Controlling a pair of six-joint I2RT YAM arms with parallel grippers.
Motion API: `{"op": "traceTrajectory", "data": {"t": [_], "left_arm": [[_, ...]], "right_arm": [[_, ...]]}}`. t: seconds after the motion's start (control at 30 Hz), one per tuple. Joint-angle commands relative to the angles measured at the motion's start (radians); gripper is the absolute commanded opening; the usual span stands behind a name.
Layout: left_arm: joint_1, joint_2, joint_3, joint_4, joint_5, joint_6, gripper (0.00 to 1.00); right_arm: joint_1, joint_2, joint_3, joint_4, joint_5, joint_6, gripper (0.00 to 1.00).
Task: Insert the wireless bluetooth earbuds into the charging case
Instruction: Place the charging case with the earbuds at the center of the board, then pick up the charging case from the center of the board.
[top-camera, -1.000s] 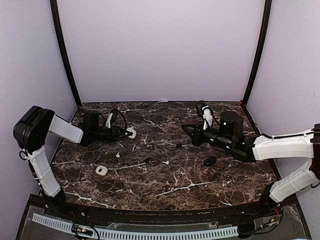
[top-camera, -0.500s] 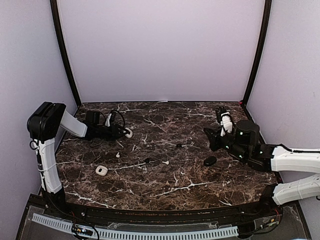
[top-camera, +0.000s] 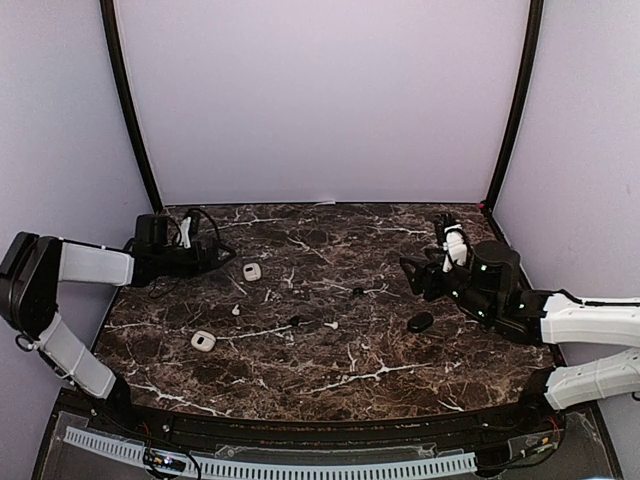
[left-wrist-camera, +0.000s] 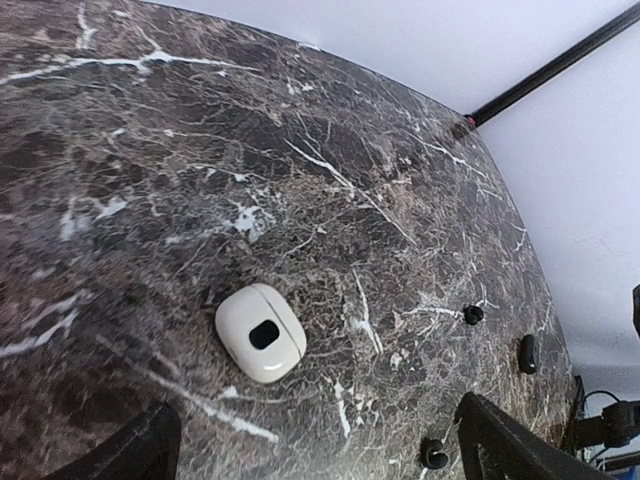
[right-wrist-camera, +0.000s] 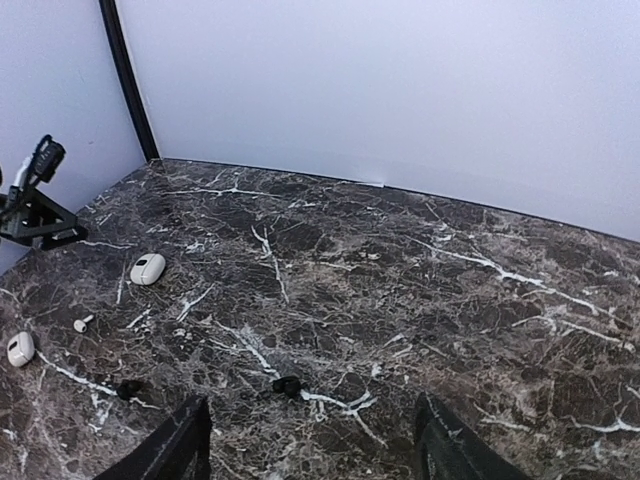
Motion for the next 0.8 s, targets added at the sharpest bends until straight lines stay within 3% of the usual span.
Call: {"op": "traceTrajectory", "data": {"t": [0.0, 0.13, 0.23, 0.33, 0.43, 0.53, 0.67, 0.77], "left_arm": [[0.006, -0.203, -0.124, -0.214, -0.224, -0.067, 0.99], [0.007, -0.443, -0.251, -0.296, -0.253, -0.192, 0.99], [0.007, -0.664, -0.376, -0.343, -0.369, -0.338, 0.99], [0.007, -0.800, -0.489, -0.266, -0.298, -0.336, 0.96], [0.007, -0.796, -0.491, -0.335, -0.273, -0.318, 0.93], [-0.015, -0.750, -0.455, -0.440, -0.344, -0.276, 0.93], [-0.200, -0.753, -0.428, -0.521, -0.563, -0.283, 0.93], [-0.270, -0.746, -0.421, -0.575, -0.629, -0.314, 0.93]], "right_arm": [[-0.007, 0.044, -0.011, 0.114, 0.002, 0.025, 0.70], [-0.007, 0.115, 0.039, 0.103, 0.049, 0.123, 0.78], [-0.007, 0.175, 0.094, 0.057, 0.049, 0.118, 0.85], [-0.007, 0.198, 0.086, 0.102, 0.007, 0.085, 0.93], [-0.007, 0.189, 0.001, 0.251, -0.074, 0.049, 0.99], [-0.008, 0.183, -0.091, 0.381, -0.105, 0.027, 0.99], [-0.007, 0.203, -0.119, 0.392, -0.098, 0.017, 0.99], [-0.007, 0.222, -0.117, 0.401, -0.090, 0.011, 0.99]]}}
